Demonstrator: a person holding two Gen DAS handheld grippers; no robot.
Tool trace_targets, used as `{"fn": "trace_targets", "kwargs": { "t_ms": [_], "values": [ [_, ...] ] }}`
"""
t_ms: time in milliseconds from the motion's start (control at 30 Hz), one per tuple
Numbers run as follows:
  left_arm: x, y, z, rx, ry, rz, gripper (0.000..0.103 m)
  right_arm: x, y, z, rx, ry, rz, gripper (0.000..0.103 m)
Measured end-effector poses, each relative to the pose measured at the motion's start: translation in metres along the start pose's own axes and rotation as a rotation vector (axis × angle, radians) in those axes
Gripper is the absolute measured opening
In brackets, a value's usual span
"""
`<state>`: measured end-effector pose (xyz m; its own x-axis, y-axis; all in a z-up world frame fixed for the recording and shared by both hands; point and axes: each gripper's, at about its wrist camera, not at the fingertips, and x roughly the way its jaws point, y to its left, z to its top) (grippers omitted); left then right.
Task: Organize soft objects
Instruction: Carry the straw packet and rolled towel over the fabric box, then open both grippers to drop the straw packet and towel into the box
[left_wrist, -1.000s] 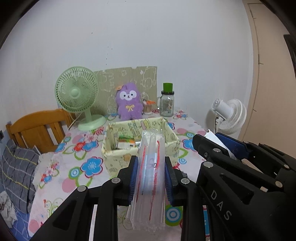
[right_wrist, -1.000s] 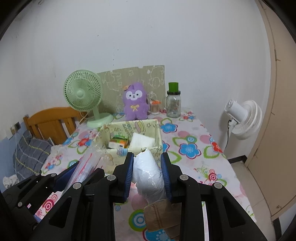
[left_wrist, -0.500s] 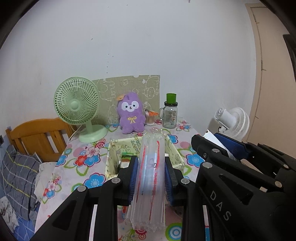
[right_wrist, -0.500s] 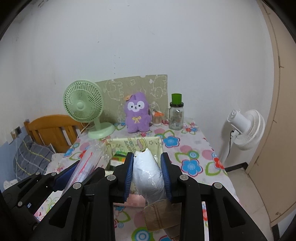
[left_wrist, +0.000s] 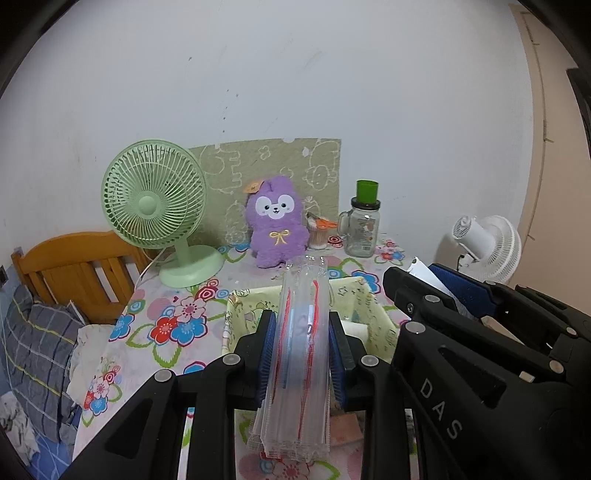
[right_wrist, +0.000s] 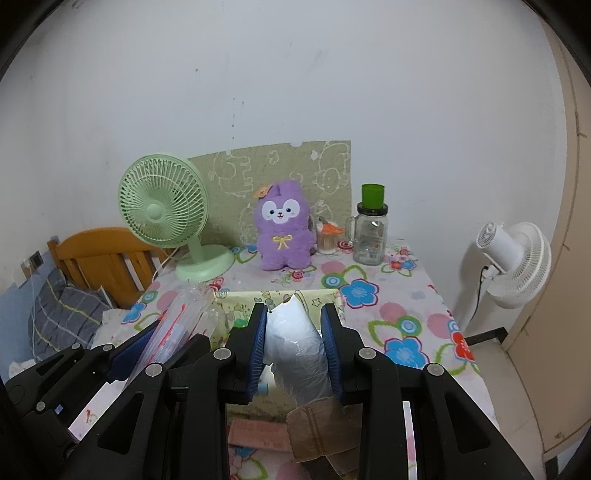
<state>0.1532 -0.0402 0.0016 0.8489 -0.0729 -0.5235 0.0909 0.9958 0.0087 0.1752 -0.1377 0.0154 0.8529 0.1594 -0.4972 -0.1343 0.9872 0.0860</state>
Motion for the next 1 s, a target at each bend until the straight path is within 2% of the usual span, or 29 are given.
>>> {"fn": "trace_targets", "kwargs": {
  "t_ms": [500, 667, 800, 900, 967, 1000],
  "values": [
    [0.065, 0.021, 0.002, -0.034, 0.066, -0.004, 0.028, 0.072, 0.003, 0.005, -0.014, 0.056, 0.016, 0.033],
    [0.086, 0.026, 0.0, -0.05, 0.095, -0.034, 0.032, 0.092, 0.003, 0.003, -0.024, 0.081, 0.008, 0.033],
    [0.098, 0.029, -0.004, -0.053, 0.097, -0.03, 0.036, 0.109, 0.002, 0.0, -0.018, 0.114, 0.02, 0.033],
    [0.105, 0.031, -0.007, -0.063, 0.099, -0.017, 0.044, 0.118, 0.003, -0.002, -0.015, 0.126, 0.028, 0.033],
    [0.107, 0.034, -0.008, -0.07, 0.098, -0.01, 0.059, 0.122, 0.004, -0.004, -0.016, 0.124, 0.03, 0.033],
    [0.108, 0.035, -0.009, -0.074, 0.094, -0.007, 0.061, 0.124, 0.005, -0.004, -0.02, 0.126, 0.033, 0.033]
  ]
}}
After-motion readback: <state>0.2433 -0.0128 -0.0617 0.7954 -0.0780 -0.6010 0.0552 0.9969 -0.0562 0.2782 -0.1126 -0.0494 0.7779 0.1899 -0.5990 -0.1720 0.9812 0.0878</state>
